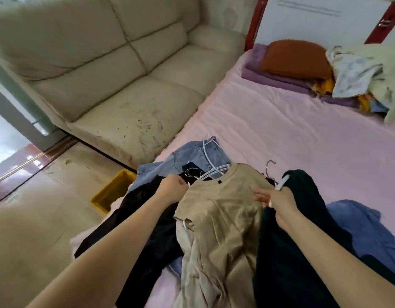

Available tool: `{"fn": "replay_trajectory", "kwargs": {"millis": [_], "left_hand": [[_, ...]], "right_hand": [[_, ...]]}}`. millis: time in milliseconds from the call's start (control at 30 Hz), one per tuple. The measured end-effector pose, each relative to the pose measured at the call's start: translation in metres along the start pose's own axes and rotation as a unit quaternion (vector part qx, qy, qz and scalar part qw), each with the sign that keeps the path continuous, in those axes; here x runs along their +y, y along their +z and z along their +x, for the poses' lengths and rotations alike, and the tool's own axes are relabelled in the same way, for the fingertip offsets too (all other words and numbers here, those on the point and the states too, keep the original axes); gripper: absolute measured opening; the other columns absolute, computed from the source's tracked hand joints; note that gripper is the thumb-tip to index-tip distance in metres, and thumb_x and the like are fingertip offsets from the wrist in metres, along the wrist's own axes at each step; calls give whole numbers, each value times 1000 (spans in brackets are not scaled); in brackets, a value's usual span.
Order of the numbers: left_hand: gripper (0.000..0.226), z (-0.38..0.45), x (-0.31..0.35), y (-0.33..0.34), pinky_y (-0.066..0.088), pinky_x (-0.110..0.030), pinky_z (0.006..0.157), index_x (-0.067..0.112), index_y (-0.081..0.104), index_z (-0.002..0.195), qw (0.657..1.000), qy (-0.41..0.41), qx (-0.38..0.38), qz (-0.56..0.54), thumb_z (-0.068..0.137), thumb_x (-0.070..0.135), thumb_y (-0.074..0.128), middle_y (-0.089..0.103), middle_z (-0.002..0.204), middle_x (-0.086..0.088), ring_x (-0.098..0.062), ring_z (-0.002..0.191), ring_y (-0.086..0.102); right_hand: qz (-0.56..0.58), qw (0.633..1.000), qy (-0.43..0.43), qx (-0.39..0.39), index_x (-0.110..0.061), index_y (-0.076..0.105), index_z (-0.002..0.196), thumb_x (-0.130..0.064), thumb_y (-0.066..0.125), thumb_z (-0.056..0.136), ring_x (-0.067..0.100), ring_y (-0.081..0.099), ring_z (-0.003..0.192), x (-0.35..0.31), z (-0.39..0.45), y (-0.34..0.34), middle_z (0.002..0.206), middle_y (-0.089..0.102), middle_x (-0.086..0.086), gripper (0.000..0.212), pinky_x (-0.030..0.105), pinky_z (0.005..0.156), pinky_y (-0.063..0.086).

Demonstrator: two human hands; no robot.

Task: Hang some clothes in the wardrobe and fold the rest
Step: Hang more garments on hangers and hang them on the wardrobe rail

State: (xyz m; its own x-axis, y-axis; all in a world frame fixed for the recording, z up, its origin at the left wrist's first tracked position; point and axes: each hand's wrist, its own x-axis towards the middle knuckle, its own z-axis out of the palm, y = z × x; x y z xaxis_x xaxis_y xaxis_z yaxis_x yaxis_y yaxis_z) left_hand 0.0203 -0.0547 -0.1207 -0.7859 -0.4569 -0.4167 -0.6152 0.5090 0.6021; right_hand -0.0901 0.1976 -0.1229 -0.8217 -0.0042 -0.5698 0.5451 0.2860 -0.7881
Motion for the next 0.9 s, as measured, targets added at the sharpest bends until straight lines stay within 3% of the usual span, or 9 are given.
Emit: {"fn": "replay_trajectory", "kwargs": {"millis": [100, 233, 333, 500, 633, 767, 833, 900], "left_hand": [[45, 68, -28, 7, 23, -31, 51, 12, 28, 49, 1000, -13, -19, 10, 88, 8, 51, 34, 50, -5, -20, 51, 32], [39, 155, -49, 37, 40, -35, 64, 0, 47, 58, 998, -17, -56, 22, 94, 14, 50, 56, 70, -22, -38, 79, 55], [39, 192, -58, 67, 34, -28, 63, 5, 43, 60, 996, -14, -79, 31, 95, 20, 48, 48, 63, -6, -29, 75, 51], [37, 232, -82, 114, 33, -27, 54, 12, 41, 63, 993, -35, -109, 4, 95, 29, 49, 47, 65, 0, -17, 62, 47], [20, 235, -85, 134, 40, -27, 58, 12, 59, 75, 992, -30, -88, -82, 91, 23, 52, 56, 66, 1, -19, 64, 52], [14, 227, -90, 138, 39, -23, 57, 26, 71, 81, 966, -45, -60, -247, 88, 17, 62, 53, 57, 9, -8, 55, 45], [9, 221, -88, 133, 38, -16, 55, 20, 73, 88, 947, -51, -67, -308, 89, 17, 65, 51, 50, 15, 0, 51, 44], [10, 214, -83, 128, 47, -17, 65, 13, 74, 95, 919, -78, -82, -378, 88, 15, 68, 64, 64, 13, -1, 64, 55]], "right_hand": [[-2, 999, 5, 52, 8, 44, 129, 4, 35, 96, 10, 60, 41, -3, 44, 42, 82, 67, 9, 34, 15, 33, 37], [-18, 996, 14, 86, 11, 54, 115, 4, 44, 94, 6, 55, 34, -1, 115, 99, 82, 66, 11, 24, 16, 34, 38], [-31, 994, -1, 107, 8, 56, 114, -4, 49, 94, 9, 59, 41, 0, 158, 130, 73, 65, 7, 24, 16, 38, 44], [-65, 992, -11, 111, -1, 53, 109, -10, 51, 95, 11, 60, 48, 30, 201, 177, 70, 61, 5, 16, 16, 42, 48], [-89, 992, 20, 86, -9, 53, 90, -1, 59, 84, 18, 62, 66, 53, 205, 191, 72, 60, 7, 11, 28, 57, 48], [-77, 994, 69, 40, -8, 58, 75, 4, 65, 77, 16, 63, 62, 57, 199, 197, 68, 65, 9, 14, 21, 47, 39], [-58, 995, 71, 31, -8, 57, 75, 4, 66, 79, 15, 62, 61, 54, 195, 199, 68, 64, 9, 15, 16, 40, 37], [-24, 997, 70, 23, -8, 55, 74, 3, 66, 82, 18, 62, 65, 49, 192, 198, 72, 63, 11, 18, 15, 36, 36]]}}
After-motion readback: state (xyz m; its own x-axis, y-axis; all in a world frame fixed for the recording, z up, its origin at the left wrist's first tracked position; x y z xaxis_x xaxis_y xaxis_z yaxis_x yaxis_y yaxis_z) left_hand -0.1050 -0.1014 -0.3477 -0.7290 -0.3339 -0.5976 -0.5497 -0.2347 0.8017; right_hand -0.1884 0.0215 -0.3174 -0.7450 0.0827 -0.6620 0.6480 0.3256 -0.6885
